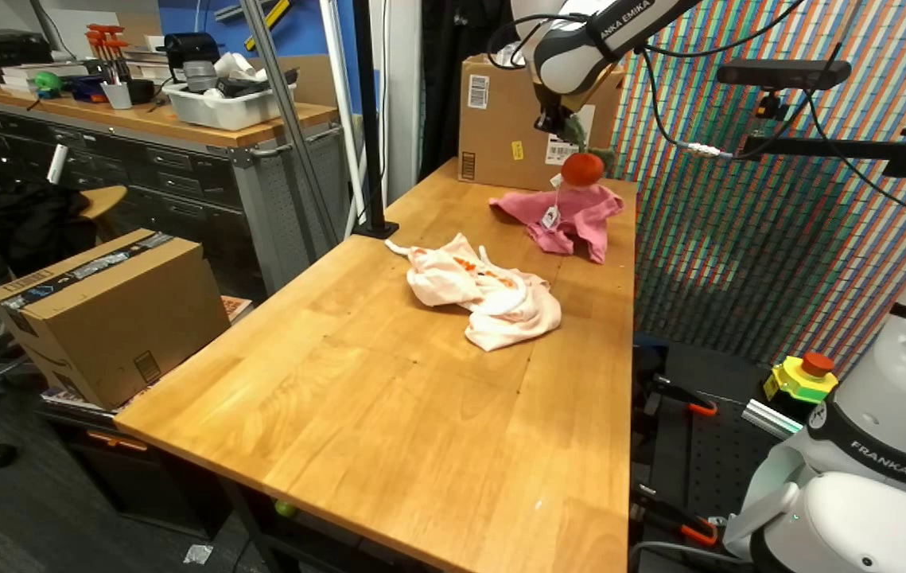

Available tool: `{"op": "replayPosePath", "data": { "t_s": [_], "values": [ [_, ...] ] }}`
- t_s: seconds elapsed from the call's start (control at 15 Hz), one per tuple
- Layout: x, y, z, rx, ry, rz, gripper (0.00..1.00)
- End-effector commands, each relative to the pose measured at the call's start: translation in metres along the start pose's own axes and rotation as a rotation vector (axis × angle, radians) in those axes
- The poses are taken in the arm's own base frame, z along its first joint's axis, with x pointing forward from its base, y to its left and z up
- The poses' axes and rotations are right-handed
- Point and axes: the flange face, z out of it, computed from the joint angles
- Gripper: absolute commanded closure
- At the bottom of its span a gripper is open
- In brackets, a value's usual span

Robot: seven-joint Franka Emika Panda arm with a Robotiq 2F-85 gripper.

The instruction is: Move the pink t-shirt to the right, move the radish and white rope to the left

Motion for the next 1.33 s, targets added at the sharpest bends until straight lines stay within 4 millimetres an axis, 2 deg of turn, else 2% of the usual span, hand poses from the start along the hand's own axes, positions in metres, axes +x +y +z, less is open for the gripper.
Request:
{"op": "replayPosePath", "data": {
  "t_s": [0.0, 0.53, 0.73, 1.0, 1.27],
  "values": [
    [0.011, -0.012, -0.026, 0.001, 0.045, 0.023, 0.98],
    [0.029, -0.052, -0.081, 0.067, 0.125, -0.014, 0.98],
    [0.032, -0.068, -0.107, 0.106, 0.156, -0.036, 0.98],
    [0.032, -0.099, -0.15, 0.142, 0.186, -0.071, 0.98],
    [0.023, -0.142, -0.195, 0.259, 0.184, -0.149, 0.98]
  ]
}}
